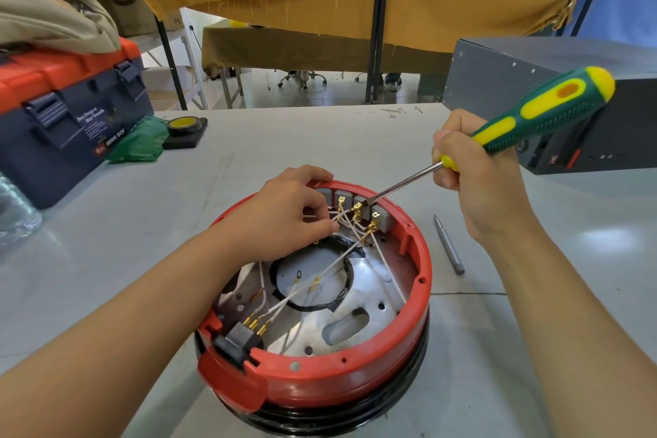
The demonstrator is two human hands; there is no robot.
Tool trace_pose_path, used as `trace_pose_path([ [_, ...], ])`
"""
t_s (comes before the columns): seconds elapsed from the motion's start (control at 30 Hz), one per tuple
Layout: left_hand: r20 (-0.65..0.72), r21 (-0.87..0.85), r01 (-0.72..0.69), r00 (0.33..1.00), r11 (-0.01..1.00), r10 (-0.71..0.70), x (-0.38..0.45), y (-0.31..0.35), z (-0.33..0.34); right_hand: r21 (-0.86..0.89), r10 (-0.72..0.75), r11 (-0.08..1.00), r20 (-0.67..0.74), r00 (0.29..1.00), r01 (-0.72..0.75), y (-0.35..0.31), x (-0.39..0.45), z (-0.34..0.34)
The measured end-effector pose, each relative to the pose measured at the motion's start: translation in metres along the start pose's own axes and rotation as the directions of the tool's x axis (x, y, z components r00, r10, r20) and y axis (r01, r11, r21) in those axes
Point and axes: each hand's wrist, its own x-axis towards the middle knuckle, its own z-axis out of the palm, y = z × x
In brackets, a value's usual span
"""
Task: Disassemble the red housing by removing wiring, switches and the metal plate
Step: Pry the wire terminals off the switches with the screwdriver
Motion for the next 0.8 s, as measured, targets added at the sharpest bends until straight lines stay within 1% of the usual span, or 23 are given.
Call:
trace_pose_path([
  [0.13, -0.003, 0.009, -0.002, 1.0, 1.0, 0.002, 0.0, -0.001, 0.0, 0.082, 0.067, 0.995, -0.026, 0.997, -0.065, 0.008, 0.004, -0.005],
  [0.47, -0.012, 0.038, -0.009, 1.0, 0.999, 0.009, 0.001, -0.002, 0.001, 0.224, 0.193, 0.958, -0.053, 0.98, -0.177, 0.021, 0.007, -0.013],
  [0.7, -0.007, 0.049, -0.021, 1.0, 0.999, 0.021, 0.0, -0.001, 0.001, 0.275, 0.252, 0.935, -0.07, 0.965, -0.224, 0.026, 0.008, -0.014],
  [0.77, -0.003, 0.051, -0.021, 1.0, 0.998, 0.021, 0.001, -0.001, 0.001, 0.254, 0.279, 0.931, -0.028, 0.96, -0.263, 0.031, 0.004, -0.004],
  [0.8, -0.004, 0.05, -0.019, 1.0, 0.999, 0.02, 0.0, -0.001, 0.001, 0.205, 0.274, 0.941, 0.012, 0.962, -0.271, 0.033, 0.001, 0.004],
])
